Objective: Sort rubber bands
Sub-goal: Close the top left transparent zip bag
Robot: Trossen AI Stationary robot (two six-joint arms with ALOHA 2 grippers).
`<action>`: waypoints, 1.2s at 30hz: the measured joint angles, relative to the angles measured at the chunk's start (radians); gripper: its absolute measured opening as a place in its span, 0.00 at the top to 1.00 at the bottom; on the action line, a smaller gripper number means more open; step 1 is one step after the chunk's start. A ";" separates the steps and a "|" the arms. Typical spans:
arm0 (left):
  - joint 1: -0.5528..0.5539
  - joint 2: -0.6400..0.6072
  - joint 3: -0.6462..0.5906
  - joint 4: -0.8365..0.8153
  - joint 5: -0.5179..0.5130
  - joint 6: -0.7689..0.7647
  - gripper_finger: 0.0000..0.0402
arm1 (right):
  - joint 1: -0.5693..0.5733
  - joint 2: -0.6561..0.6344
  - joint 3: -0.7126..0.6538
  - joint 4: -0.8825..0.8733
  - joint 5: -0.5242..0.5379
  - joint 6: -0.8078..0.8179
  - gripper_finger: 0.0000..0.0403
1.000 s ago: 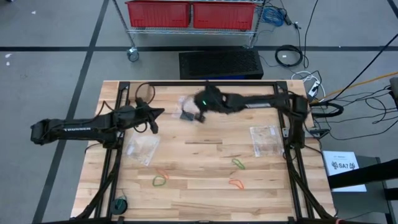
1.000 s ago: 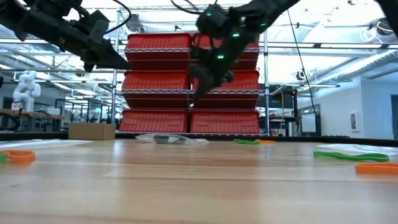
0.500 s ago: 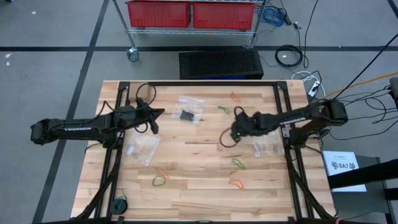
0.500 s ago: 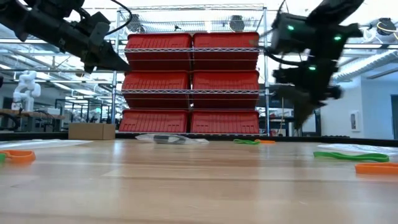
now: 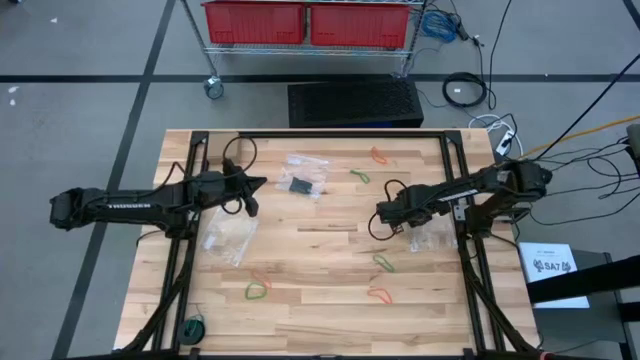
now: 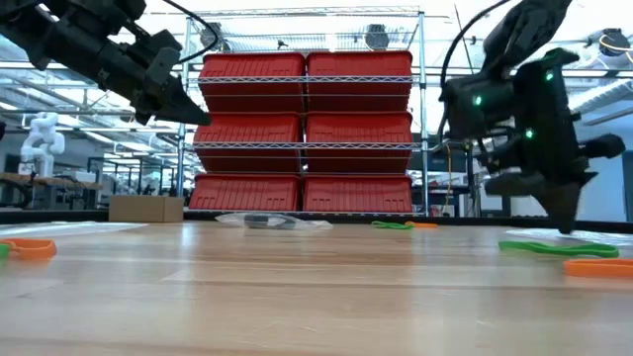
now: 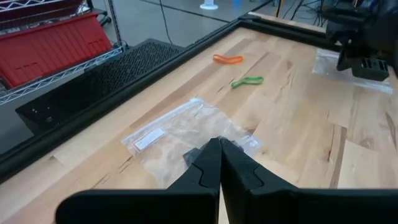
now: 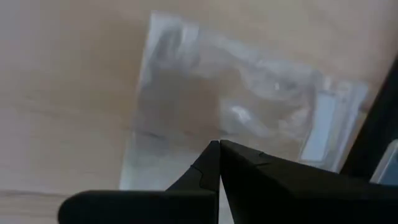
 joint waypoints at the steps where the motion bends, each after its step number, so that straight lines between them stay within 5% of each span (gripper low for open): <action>1: 0.000 0.004 0.000 0.000 0.000 0.000 0.98 | -0.007 0.019 0.001 0.018 -0.019 -0.023 1.00; 7: 0.000 0.018 0.000 0.002 0.000 0.001 0.98 | -0.067 0.056 0.023 0.194 -0.054 -0.150 1.00; 16: 0.000 0.021 0.000 0.000 0.000 0.002 0.98 | -0.117 -0.051 0.121 0.482 0.097 -0.368 1.00; 22: 0.000 0.021 0.000 -0.007 0.000 0.002 0.98 | -0.122 -0.094 0.136 0.353 0.112 -0.561 1.00; 29: 0.000 0.021 0.000 -0.008 0.000 0.002 0.98 | -0.119 -0.022 0.132 0.185 0.258 -0.646 1.00; 36: 0.000 0.021 0.000 -0.016 0.000 0.003 0.98 | -0.122 0.073 0.118 0.190 0.055 -0.532 1.00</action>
